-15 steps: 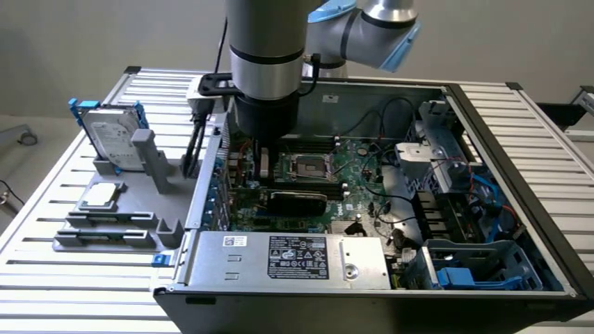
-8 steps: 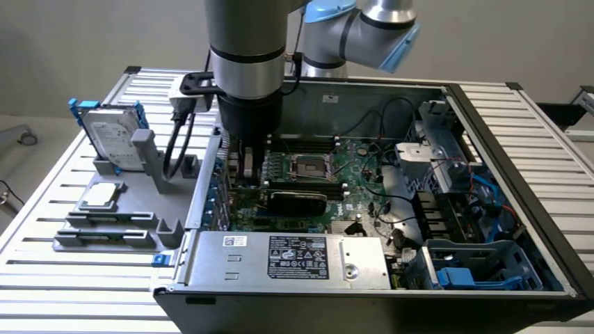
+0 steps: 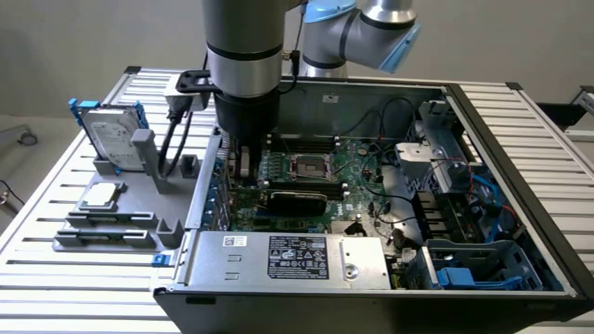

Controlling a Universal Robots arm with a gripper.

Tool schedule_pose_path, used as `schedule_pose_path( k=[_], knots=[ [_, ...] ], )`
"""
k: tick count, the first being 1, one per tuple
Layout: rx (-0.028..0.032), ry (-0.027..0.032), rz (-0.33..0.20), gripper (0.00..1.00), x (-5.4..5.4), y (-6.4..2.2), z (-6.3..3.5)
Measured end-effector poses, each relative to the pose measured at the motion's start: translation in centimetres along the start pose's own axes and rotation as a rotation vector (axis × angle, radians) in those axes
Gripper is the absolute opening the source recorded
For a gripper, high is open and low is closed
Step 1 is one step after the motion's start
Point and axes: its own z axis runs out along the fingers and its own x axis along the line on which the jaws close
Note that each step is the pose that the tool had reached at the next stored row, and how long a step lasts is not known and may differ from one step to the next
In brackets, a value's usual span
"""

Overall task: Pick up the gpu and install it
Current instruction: 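Press down on the gpu until it lock into place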

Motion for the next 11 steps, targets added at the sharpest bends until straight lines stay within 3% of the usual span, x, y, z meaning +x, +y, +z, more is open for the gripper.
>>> schedule_pose_path(
  k=[4, 11],
  knots=[
    [-0.0032, 0.0114, 0.0, 0.11, 0.04, 0.07, -0.12],
    [-0.012, 0.0211, 0.001, 0.11, 0.02, 0.47, -0.33]
  ],
)
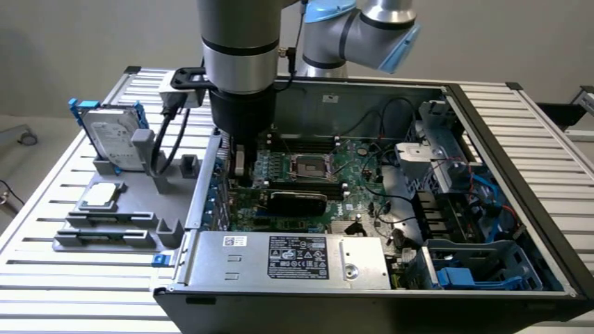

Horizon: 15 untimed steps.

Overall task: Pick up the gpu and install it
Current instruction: 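Press down on the gpu until it lock into place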

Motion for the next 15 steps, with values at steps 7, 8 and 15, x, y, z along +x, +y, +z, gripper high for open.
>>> schedule_pose_path(
  k=[7, 8, 15],
  knots=[
    [-0.0042, 0.019, 0.001, 0.11, -0.01, 0.11, -0.58],
    [-0.0049, 0.0234, 0.001, 0.11, 0.0, 0.12, -0.65],
    [-0.0131, 0.0639, 0.003, 0.11, -0.01, 0.37, -0.73]
  ],
)
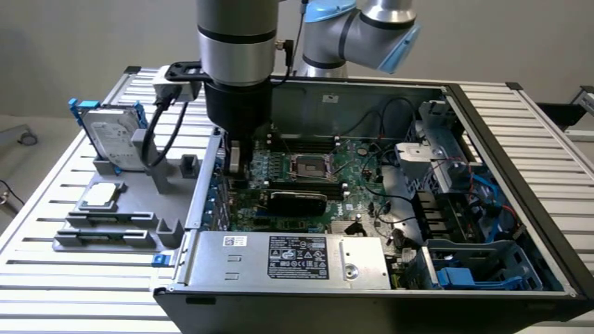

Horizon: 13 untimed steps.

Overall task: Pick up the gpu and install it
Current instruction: 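Press down on the gpu until it lock into place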

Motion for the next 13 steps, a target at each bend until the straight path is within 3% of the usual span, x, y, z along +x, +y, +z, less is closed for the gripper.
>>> schedule_pose_path(
  k=[3, 8, 13],
  knots=[
    [-0.0087, 0.0043, 0.0, 0.11, 0.01, 0.15, -0.04],
    [-0.0236, 0.0045, -0.001, 0.11, 0.0, 0.39, -0.07],
    [-0.0305, 0.0045, 0.001, 0.11, -0.01, 0.59, -0.32]
  ],
)
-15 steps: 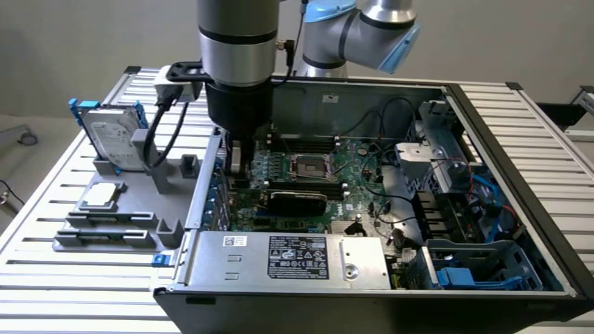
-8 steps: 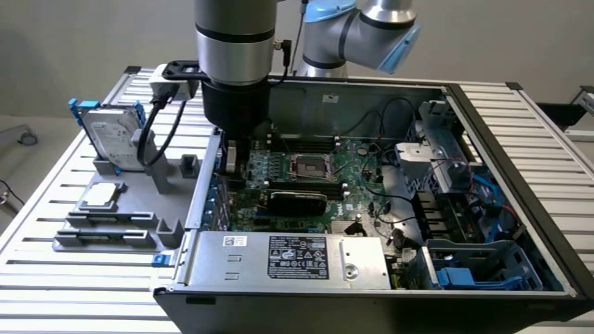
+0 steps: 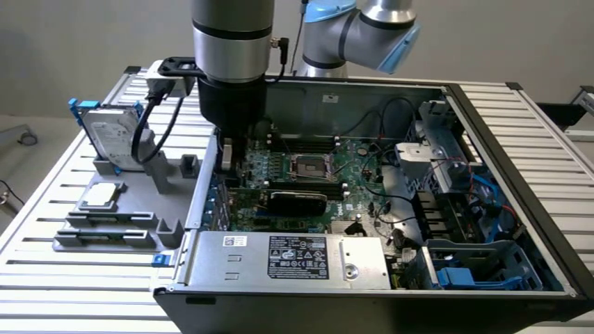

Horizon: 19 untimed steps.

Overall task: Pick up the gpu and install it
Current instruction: 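Press down on the gpu until it lock into place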

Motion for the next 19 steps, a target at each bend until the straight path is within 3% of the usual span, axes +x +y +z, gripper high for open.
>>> schedule_pose_path(
  k=[7, 14, 19],
  knots=[
    [-0.0067, 0.0, 0.004, 0.11, -0.1, 0.27, -0.2],
    [-0.0071, 0.0024, 0.009, 0.11, -0.7, 0.39, -0.22],
    [-0.0073, 0.0076, 0.012, 0.11, -1.1, 0.5, -0.24]
  ],
)
